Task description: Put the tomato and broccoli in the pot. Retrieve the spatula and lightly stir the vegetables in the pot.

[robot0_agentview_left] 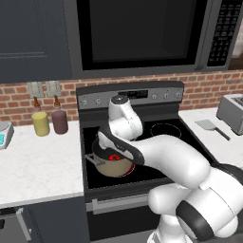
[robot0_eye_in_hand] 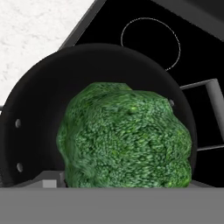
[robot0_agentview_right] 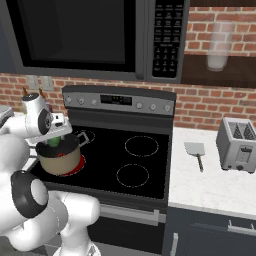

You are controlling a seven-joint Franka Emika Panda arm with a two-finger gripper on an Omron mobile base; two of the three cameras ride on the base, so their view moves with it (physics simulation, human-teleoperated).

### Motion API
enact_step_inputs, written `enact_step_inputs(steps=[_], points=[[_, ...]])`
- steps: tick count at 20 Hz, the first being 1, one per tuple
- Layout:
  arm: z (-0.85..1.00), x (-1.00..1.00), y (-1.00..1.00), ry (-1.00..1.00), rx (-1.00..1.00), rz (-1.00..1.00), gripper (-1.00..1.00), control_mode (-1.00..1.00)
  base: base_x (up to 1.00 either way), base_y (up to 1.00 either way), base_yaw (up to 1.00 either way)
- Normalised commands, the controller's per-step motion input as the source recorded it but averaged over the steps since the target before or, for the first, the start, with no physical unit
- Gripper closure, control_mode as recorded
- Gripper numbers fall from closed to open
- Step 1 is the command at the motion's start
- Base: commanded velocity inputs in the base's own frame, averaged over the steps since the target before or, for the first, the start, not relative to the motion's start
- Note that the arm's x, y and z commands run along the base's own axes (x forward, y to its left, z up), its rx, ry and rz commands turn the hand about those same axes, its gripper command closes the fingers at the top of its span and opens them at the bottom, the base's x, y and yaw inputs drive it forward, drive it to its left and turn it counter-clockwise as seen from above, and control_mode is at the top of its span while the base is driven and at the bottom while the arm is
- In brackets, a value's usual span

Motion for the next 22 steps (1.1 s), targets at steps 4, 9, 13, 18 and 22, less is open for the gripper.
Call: enact_step_inputs(steps=[4, 9, 13, 18, 22], points=[[-0.61, 0.38, 0.10, 0.00, -0.06, -0.01, 1.00, -1.00, 0.00, 0.00, 0.00], [-0.39, 0.30, 0.05, 0.00, 0.00, 0.00, 1.00, -1.00, 0.00, 0.00, 0.00], [-0.21, 0.23, 0.02, 0.04, 0.00, 0.00, 1.00, -1.00, 0.00, 0.00, 0.00], [-0.25, 0.15, 0.03, 0.04, 0.00, 0.00, 1.00, -1.00, 0.00, 0.00, 0.00], [-0.13, 0.01, 0.00, 0.04, 0.00, 0.00, 1.00, -1.00, 0.00, 0.00, 0.00]])
